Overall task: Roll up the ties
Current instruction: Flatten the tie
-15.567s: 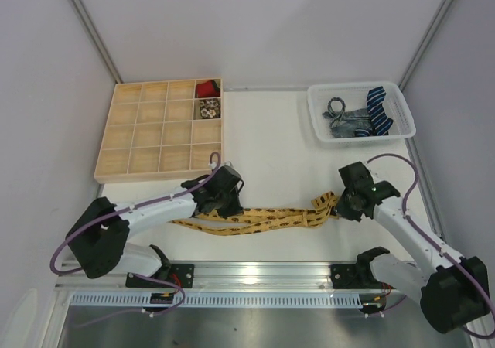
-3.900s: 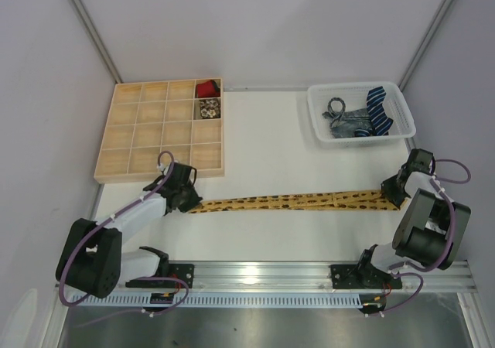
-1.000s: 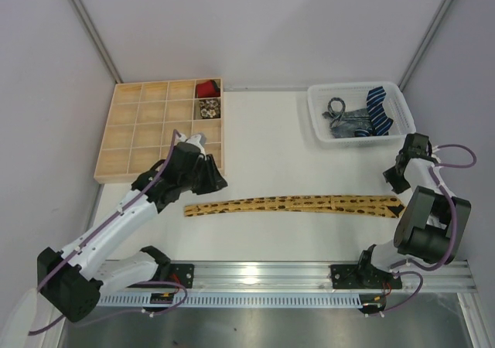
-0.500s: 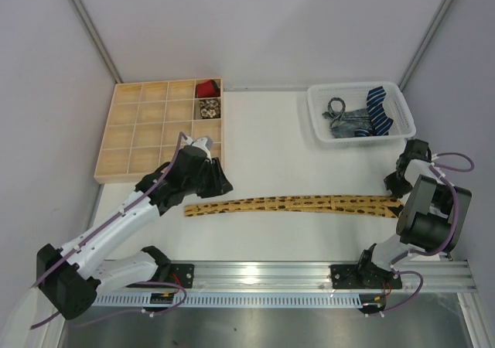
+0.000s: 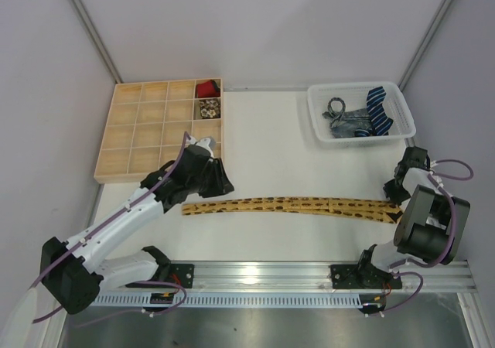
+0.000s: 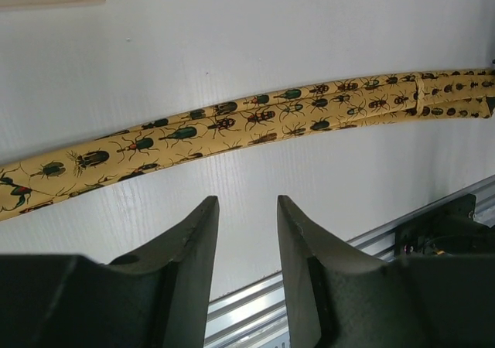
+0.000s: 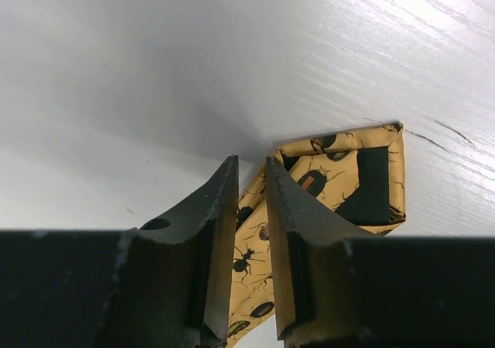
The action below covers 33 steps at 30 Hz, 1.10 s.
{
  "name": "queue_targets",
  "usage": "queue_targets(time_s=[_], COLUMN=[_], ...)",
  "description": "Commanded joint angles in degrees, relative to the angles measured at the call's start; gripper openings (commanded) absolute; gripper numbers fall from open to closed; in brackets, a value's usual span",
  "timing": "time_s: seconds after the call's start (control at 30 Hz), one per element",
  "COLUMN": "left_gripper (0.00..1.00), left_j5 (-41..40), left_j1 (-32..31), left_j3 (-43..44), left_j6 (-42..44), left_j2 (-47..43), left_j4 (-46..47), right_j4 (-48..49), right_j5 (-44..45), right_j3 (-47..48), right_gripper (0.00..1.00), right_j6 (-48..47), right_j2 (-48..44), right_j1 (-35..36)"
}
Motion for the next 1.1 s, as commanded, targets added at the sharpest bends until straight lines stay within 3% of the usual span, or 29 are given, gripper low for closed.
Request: queue_targets(time_s=[0.0, 0.17, 0.3, 0.37, 0.43, 0.47, 0.63, 0.77, 0.9, 1.07], left_gripper=[0.42, 0.50, 0.58, 0.61, 0.61, 0.56, 0.61, 0.62, 0.63, 0.64], left_j5=[-0.68, -5.60, -6.05, -3.08, -2.27, 0.08, 3.19, 2.13, 2.74, 4.41], left_j1=[-0.49, -0.06, 3.71, 8.45, 14.23, 16.18, 25.07, 29.11, 33.69, 36.33], left_j3=[0.06, 2.60, 4.71, 3.84, 2.53, 1.91, -0.56, 0.05, 0.84, 0.50], left_j6=[1.07, 0.89, 2.12, 3.18, 4.40, 4.93, 7.40, 8.89, 10.83, 11.79], left_j2=[0.32, 0.32, -0.03, -0.30, -0.56, -0.56, -1.35, -4.33, -6.45, -5.49], left_j4=[1.22, -2.55, -7.30, -8.18, -9.76, -10.38, -13.63, -16.00, -18.81, -19.44], right_j4=[0.02, -1.12, 0.37, 2.30, 6.50, 7.57, 16.96, 21.63, 23.75, 24.19], right_j5=[2.01, -4.03, -9.92, -14.05, -21.05, -22.84, -36.28, -41.13, -42.72, -42.64], right_j3=[-0.57, 3.11, 4.17, 4.79, 5.84, 6.46, 13.47, 21.55, 28.16, 31.16], right_gripper=[0.25, 0.29, 0.32, 0.35, 0.38, 0.39, 0.37, 0.34, 0.31, 0.27], right_j6=[-1.43, -5.72, -8.98, -9.87, -11.71, -11.98, -8.21, -4.70, -2.85, -2.84], right_j2=[-2.52, -5.42, -10.69, -13.51, -14.04, -13.35, -0.62, 15.36, 24.16, 26.21], right_j1=[-0.27, 2.71, 15.59, 20.97, 30.46, 33.89, 52.41, 62.28, 67.14, 72.14])
